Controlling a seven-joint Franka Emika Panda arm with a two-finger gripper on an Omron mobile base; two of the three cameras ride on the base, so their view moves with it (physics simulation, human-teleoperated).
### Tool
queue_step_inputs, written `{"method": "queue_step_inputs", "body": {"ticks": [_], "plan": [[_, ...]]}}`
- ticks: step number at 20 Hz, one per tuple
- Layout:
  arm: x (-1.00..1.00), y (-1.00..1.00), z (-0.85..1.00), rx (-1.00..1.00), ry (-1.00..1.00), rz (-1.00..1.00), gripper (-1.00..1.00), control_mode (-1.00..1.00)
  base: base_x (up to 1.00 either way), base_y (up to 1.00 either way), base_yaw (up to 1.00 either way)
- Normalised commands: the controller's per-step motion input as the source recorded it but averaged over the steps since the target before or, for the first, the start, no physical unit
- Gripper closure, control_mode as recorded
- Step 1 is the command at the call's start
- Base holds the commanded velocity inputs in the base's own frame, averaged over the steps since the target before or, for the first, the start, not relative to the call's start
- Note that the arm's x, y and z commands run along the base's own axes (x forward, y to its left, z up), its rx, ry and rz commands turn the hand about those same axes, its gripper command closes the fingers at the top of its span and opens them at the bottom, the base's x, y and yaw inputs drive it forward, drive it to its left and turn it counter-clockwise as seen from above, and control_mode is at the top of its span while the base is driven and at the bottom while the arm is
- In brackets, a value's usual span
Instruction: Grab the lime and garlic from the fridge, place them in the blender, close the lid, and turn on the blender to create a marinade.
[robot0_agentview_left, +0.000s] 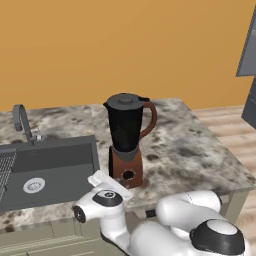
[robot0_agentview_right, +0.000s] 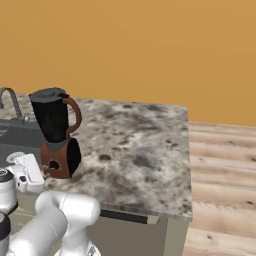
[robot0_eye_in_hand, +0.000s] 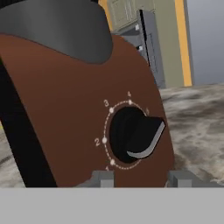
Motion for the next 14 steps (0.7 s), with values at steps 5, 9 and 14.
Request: {"method": "queue_step_inputs", "body": {"ticks": [5,9,14], "plan": [[0.06,0.0,-0.4,0.04,-0.12,0.0,-1.0,-1.0,0.0,0.0,0.0],[-0.08,0.0,-0.08,0.08,-0.14,0.0,-1.0,-1.0,0.0,0.0,0.0],[-0.61,0.0,0.51,0.03,-0.2,0.0,-1.0,-1.0,0.0,0.0,0.0]]}}
